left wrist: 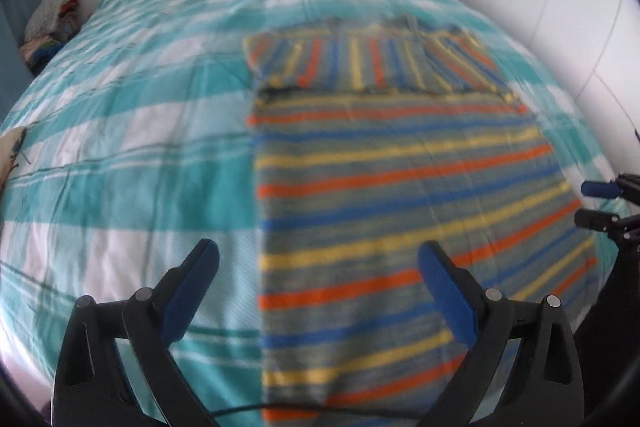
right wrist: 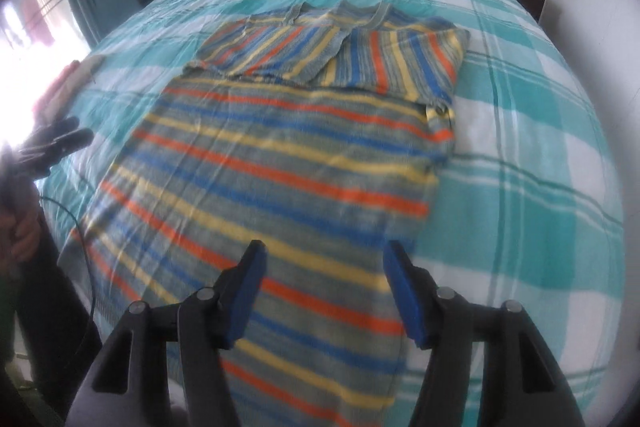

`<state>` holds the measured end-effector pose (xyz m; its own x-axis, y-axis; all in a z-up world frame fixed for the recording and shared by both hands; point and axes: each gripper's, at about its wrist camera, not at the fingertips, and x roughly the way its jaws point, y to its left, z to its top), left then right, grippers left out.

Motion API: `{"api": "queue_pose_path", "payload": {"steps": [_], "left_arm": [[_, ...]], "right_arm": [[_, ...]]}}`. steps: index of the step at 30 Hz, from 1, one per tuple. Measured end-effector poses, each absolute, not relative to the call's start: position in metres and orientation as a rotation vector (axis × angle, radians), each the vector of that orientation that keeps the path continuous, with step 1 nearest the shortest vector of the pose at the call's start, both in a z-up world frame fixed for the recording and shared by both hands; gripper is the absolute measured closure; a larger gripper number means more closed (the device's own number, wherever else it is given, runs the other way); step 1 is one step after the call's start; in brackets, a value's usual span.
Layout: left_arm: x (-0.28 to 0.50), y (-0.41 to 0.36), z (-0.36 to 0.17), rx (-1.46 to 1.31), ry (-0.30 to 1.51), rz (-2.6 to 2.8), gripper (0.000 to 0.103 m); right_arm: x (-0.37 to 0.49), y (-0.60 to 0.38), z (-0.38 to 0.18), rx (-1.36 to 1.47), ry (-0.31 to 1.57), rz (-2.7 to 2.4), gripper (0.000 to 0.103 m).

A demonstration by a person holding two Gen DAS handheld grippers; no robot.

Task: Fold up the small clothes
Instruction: 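Move both open grippers to the sweater hem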

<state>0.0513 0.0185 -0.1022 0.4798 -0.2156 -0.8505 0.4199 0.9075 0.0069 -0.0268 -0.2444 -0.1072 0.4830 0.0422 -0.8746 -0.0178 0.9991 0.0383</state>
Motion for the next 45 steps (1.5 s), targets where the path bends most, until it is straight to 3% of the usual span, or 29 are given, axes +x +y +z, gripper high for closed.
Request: {"api": "queue_pose_path", "payload": {"steps": [3, 7, 13, 20, 28, 37, 45], "left_arm": [[0.020, 0.008, -0.145, 0.307, 1.121, -0.390, 0.003], [-0.022, 0.032, -0.149, 0.358, 1.102, -0.384, 0.001], [-0.052, 0.081, -0.124, 0.429, 1.166, -0.321, 0.003], [-0.023, 0.131, -0.058, 0.083, 1.025, -0.334, 0.001], [0.017, 0.120, -0.139, 0.077, 1.108, -0.138, 0.002], [0.001, 0.102, -0.134, 0.210, 1.037, -0.071, 0.002], [-0.021, 0.125, -0.137, 0.058, 1.133, -0.253, 0.002]], "right_arm": [[-0.059, -0.235, -0.132, -0.013, 1.127, 0.024, 0.043], [-0.102, -0.233, -0.161, -0.071, 1.199, -0.028, 0.042], [-0.138, -0.249, -0.164, -0.026, 1.263, -0.076, 0.039], [-0.144, -0.263, -0.122, 0.037, 1.102, -0.106, 0.039], [-0.130, -0.263, -0.119, 0.130, 1.077, -0.105, 0.039], [-0.138, -0.284, -0.125, 0.200, 1.068, -0.186, 0.039], [-0.143, -0.282, -0.128, 0.197, 1.123, -0.142, 0.039]]}}
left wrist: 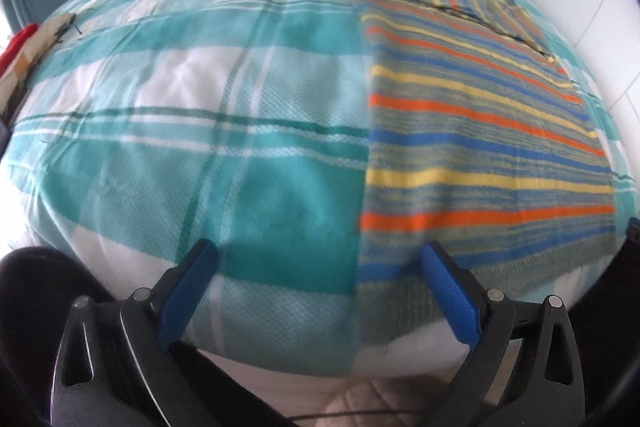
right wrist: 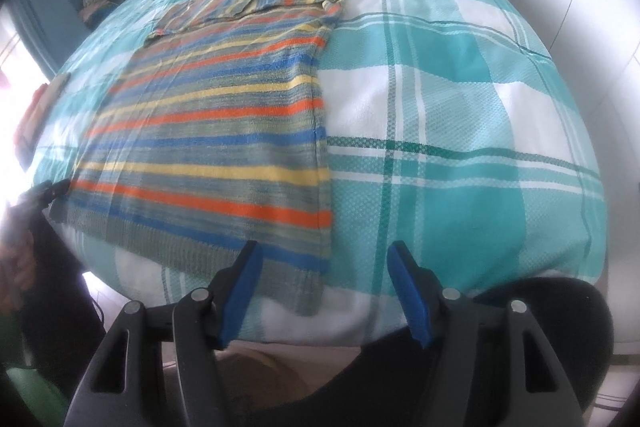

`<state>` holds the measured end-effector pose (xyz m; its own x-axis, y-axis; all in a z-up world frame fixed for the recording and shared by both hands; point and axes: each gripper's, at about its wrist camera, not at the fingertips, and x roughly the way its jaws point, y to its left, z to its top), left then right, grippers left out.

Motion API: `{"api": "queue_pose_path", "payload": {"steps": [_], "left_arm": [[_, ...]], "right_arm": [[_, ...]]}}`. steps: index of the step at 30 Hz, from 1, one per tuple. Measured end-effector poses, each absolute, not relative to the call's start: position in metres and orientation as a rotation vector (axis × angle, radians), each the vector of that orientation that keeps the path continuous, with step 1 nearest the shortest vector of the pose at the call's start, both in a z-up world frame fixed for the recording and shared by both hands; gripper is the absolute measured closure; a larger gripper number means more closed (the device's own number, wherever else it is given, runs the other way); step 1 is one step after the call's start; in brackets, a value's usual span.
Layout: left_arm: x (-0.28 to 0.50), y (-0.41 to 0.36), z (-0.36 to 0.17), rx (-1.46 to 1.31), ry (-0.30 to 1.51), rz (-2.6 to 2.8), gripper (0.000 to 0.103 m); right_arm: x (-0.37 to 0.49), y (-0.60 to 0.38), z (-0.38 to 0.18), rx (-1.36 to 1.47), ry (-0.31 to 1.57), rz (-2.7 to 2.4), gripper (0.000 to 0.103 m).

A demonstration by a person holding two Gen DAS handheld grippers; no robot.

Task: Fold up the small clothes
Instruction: 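Move both open grippers to the sweater hem, then grasp the hem with both grippers and fold it up toward the collar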

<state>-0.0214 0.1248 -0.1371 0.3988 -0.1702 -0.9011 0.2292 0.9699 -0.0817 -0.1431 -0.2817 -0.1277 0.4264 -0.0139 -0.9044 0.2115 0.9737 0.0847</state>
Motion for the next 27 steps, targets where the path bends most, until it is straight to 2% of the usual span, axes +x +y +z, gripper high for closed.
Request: {"api": "queue_pose_path", "payload": {"steps": [4, 6, 7, 9, 10, 11, 12, 13, 14, 20, 27], "left_arm": [[-0.030, 0.115, -0.138, 0.044, 1.160, -0.376, 0.003], [-0.029, 0.111, -0.139, 0.051, 1.163, -0.388, 0.009], [-0.029, 0.109, -0.141, 0.058, 1.167, -0.383, 0.016], [-0.027, 0.108, -0.142, 0.063, 1.170, -0.380, 0.019], [-0.027, 0.108, -0.141, 0.060, 1.172, -0.382, 0.026], [-0.027, 0.109, -0.141, 0.060, 1.176, -0.384, 0.041], [-0.027, 0.109, -0.140, 0.061, 1.181, -0.389, 0.052], [-0.028, 0.109, -0.139, 0.058, 1.193, -0.399, 0.087], [-0.027, 0.110, -0.138, 0.036, 1.217, -0.416, 0.098], [-0.014, 0.128, -0.115, -0.151, 1.221, -0.483, 0.099], [0.066, 0.125, -0.074, -0.290, 1.037, -0.533, 0.099]], "right_arm": [[-0.148, -0.279, -0.138, 0.217, 1.175, -0.091, 0.039], [-0.146, -0.281, -0.144, 0.223, 1.183, -0.096, 0.039], [-0.146, -0.281, -0.145, 0.237, 1.179, -0.098, 0.039], [-0.143, -0.284, -0.150, 0.308, 1.168, -0.054, 0.039], [-0.142, -0.284, -0.155, 0.338, 1.175, -0.029, 0.039], [-0.140, -0.284, -0.160, 0.357, 1.184, -0.018, 0.039], [-0.139, -0.283, -0.163, 0.360, 1.190, -0.006, 0.048], [-0.138, -0.281, -0.164, 0.359, 1.189, 0.016, 0.079], [-0.138, -0.281, -0.164, 0.371, 1.185, 0.026, 0.097], [-0.143, -0.288, -0.132, 0.491, 1.070, 0.084, 0.096], [-0.089, -0.325, -0.088, 0.589, 0.848, 0.096, 0.096]]}}
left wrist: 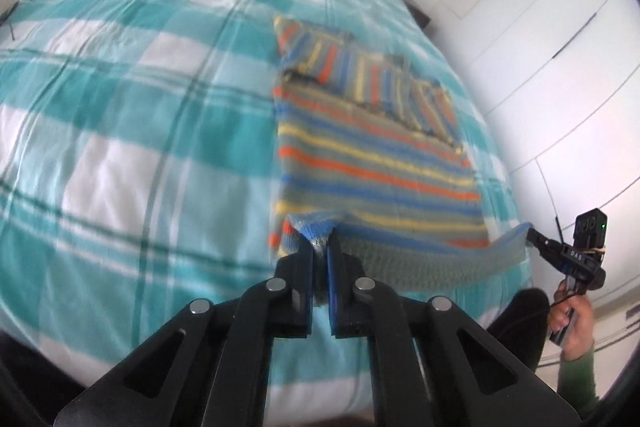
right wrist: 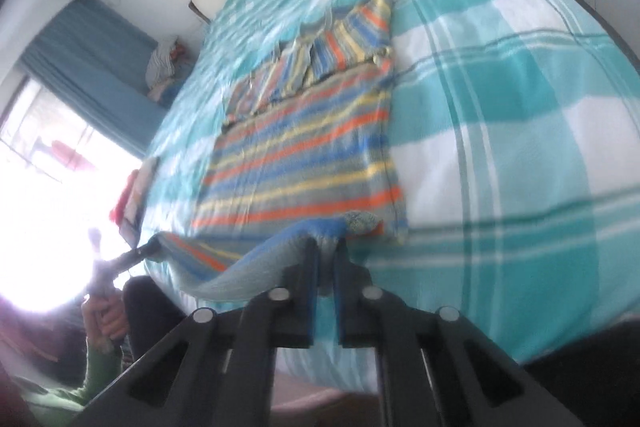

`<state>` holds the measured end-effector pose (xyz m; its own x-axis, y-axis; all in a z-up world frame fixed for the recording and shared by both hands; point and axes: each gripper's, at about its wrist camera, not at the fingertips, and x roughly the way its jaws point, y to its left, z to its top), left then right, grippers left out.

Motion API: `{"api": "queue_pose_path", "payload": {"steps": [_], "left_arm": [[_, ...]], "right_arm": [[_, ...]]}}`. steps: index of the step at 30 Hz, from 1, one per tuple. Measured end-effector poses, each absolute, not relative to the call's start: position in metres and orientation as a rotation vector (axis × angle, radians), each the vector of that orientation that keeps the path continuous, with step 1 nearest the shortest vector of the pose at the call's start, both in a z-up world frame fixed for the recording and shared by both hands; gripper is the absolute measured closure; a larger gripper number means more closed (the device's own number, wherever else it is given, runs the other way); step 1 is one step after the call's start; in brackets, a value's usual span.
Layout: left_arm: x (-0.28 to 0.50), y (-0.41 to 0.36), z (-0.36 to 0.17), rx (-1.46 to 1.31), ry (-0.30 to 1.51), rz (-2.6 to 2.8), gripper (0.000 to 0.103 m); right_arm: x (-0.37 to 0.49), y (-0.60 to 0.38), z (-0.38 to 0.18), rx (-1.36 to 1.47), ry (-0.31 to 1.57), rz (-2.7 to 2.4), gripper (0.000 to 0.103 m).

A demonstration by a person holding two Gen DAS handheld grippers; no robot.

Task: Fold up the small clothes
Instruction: 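Grasp the hem with both grippers and fold it up toward the collar, then lay the folded hem down and open both grippers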

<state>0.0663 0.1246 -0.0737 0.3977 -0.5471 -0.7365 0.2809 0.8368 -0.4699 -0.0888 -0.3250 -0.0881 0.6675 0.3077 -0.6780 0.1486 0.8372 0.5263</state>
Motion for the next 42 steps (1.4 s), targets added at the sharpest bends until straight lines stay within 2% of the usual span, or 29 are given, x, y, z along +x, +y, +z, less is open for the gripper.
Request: {"api": "queue_pose_path", "payload": {"steps": [8, 14, 22, 24, 25, 26, 28, 29, 31, 35, 39, 42], "left_arm": [[0.216, 0.094, -0.068, -0.436, 0.956, -0.497, 0.099], [0.304, 0.064, -0.083, -0.403, 0.957, -0.423, 0.099], [0.389, 0.030, -0.119, -0.375, 1.010, -0.356, 0.098], [0.405, 0.026, -0.126, -0.387, 1.040, -0.310, 0.092], [0.411, 0.028, -0.129, -0.401, 1.057, -0.281, 0.081], [0.414, 0.033, -0.129, -0.418, 1.062, -0.254, 0.062], [0.409, 0.048, -0.121, -0.447, 1.026, -0.225, 0.042], [0.403, 0.054, -0.114, -0.449, 0.995, -0.234, 0.038], [0.388, 0.064, -0.102, -0.420, 0.954, -0.252, 0.033], [0.356, 0.066, -0.090, -0.351, 0.959, -0.338, 0.033], [0.345, 0.024, -0.103, -0.251, 1.083, -0.513, 0.025], [0.352, -0.001, -0.116, -0.201, 1.126, -0.490, 0.025]], "right_arm": [[0.054, -0.379, -0.071, 0.609, 0.700, 0.017, 0.096], [0.151, -0.411, -0.073, 0.619, 0.697, -0.032, 0.096], [0.228, -0.450, -0.110, 0.701, 0.729, -0.085, 0.096], [0.238, -0.459, -0.118, 0.751, 0.700, -0.081, 0.093], [0.241, -0.463, -0.119, 0.768, 0.688, -0.090, 0.092], [0.242, -0.466, -0.119, 0.782, 0.675, -0.103, 0.089], [0.236, -0.471, -0.110, 0.791, 0.630, -0.120, 0.077], [0.232, -0.471, -0.102, 0.768, 0.617, -0.134, 0.076], [0.228, -0.463, -0.085, 0.684, 0.632, -0.117, 0.076], [0.228, -0.427, -0.074, 0.555, 0.776, 0.007, 0.076], [0.258, -0.390, -0.109, 0.564, 1.035, 0.132, 0.076], [0.300, -0.372, -0.129, 0.580, 1.067, 0.161, 0.076]]}}
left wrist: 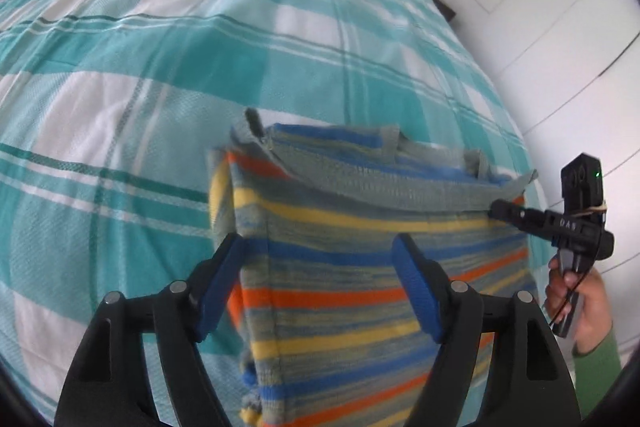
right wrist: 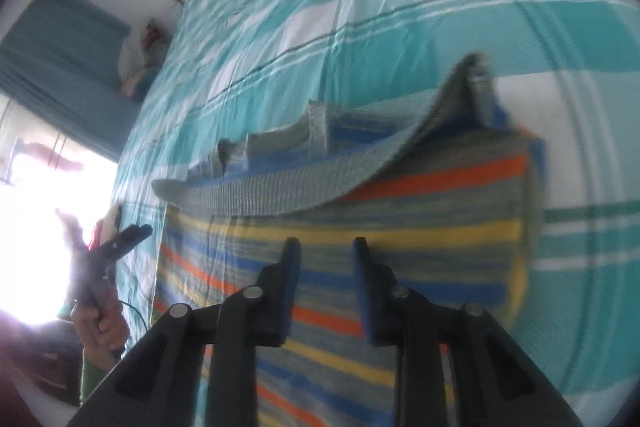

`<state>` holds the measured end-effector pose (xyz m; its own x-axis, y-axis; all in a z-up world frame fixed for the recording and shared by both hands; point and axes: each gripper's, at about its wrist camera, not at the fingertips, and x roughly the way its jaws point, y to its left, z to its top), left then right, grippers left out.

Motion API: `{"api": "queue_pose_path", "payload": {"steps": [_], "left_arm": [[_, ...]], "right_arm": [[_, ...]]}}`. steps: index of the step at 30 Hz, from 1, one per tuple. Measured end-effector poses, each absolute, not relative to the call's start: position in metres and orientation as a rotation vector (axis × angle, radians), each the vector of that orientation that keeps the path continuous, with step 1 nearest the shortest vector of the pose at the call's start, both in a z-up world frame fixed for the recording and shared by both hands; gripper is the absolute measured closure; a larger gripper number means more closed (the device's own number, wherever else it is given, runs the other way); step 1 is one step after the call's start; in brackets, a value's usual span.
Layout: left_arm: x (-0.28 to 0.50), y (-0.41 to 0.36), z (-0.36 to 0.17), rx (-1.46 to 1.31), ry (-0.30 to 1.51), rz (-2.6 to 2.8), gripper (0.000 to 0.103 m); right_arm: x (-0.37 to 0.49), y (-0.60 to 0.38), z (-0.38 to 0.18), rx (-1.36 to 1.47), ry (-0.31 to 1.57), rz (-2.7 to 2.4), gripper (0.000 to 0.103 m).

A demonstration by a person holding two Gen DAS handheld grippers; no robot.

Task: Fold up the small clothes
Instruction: 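Lay the folded hem down and open both grippers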

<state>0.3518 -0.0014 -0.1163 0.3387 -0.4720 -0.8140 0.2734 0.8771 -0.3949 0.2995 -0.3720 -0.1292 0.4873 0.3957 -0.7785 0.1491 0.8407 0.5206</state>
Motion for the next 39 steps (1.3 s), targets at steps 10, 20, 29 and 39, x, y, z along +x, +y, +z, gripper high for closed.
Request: {"api": "queue_pose_path", "payload": {"steps": [10, 20, 29, 39], "left_arm": [[0.313, 0.017, -0.108, -0.140, 1.043, -0.471, 0.019], [0.220, 0.042, -0.145, 0.180, 1.080, -0.302, 0.032], [0.154, 0.035, -0.111, 0.079, 0.991, -0.326, 0.016], [0.119, -0.002, -0.145, 0.131, 0.940, -0.349, 0.010]], "right_arm": [[0.277, -0.353, -0.080, 0.457, 0.873, 0.126, 0.070], [0.099, -0.342, -0.149, 0.194, 1.074, 0.069, 0.063], [0.033, -0.326, -0.128, 0.203, 0.911, -0.028, 0.060], [0.028, -0.290, -0.154, 0.129, 0.886, -0.149, 0.044]]}}
